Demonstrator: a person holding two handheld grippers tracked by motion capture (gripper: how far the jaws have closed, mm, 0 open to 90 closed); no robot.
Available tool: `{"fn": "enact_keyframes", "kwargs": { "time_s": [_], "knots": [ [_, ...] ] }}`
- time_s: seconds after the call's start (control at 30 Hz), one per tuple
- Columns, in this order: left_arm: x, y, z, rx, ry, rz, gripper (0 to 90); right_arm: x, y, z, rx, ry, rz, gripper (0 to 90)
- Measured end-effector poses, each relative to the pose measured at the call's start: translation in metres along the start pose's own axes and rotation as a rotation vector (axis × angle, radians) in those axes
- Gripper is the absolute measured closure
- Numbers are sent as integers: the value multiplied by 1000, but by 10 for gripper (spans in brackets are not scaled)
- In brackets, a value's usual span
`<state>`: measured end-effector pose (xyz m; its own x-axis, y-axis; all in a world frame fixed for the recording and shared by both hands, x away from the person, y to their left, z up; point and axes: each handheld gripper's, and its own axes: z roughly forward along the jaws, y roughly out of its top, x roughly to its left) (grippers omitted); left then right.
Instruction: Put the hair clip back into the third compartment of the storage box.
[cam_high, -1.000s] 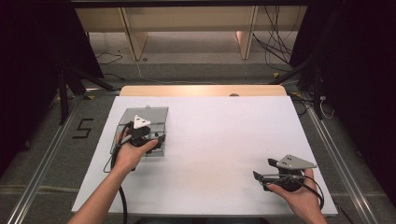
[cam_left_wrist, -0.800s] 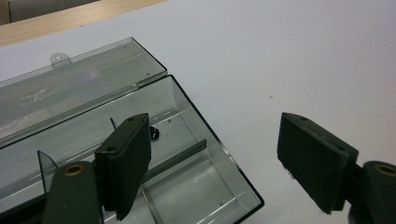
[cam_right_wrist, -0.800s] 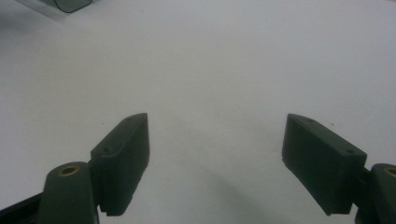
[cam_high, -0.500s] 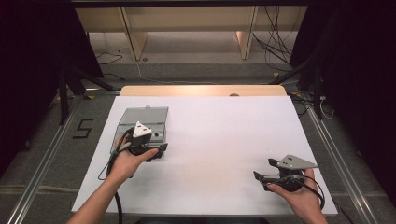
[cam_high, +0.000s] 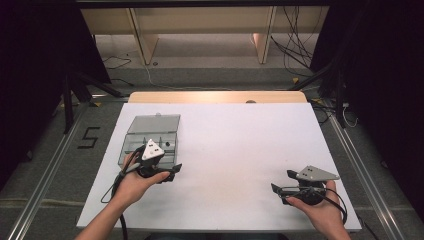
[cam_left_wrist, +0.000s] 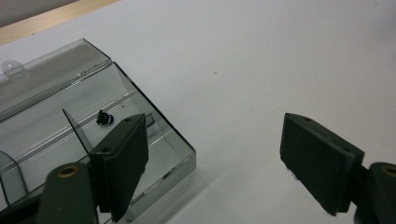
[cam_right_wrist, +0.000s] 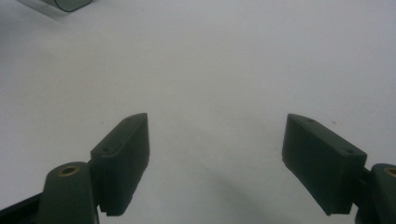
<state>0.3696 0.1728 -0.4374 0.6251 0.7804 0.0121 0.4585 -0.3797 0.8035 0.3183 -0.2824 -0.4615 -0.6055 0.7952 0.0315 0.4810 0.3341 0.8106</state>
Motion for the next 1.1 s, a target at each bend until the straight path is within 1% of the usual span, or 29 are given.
{"fn": "enact_keyframes", "kwargs": {
  "time_s": [0.03,0.2,0.3,0.33,0.37,0.4,0.47,0.53,0.63,0.73,0.93,1.1],
  "knots": [
    [-2,-2,-1,-4,-3,1,230,0,0,0,-1,1,1,242],
    [-7,-9,-6,-2,-15,32,228,-1,0,0,1,3,2,242],
    [-10,-13,-9,-2,-20,32,226,-1,0,1,2,4,3,242],
    [-10,-14,-10,-3,-22,42,225,-1,0,1,1,4,2,242],
    [-11,-16,-10,-5,-22,35,225,-1,0,1,1,5,3,242],
    [-11,-17,-12,-4,-23,40,225,-1,0,1,3,5,2,241],
    [-13,-21,-13,-9,-28,34,225,-1,0,1,1,6,5,241],
    [-14,-25,-15,2,-38,47,228,-1,-1,1,2,6,3,241],
    [-16,-32,-16,15,-49,48,233,0,0,1,2,8,1,241],
    [-17,-37,-18,28,-63,58,232,0,0,2,4,11,-1,240],
    [-19,-37,-17,32,-84,74,235,0,0,3,9,15,-2,239],
    [-21,-36,-15,38,-91,82,231,0,-1,4,14,23,-5,236]
  ]
}}
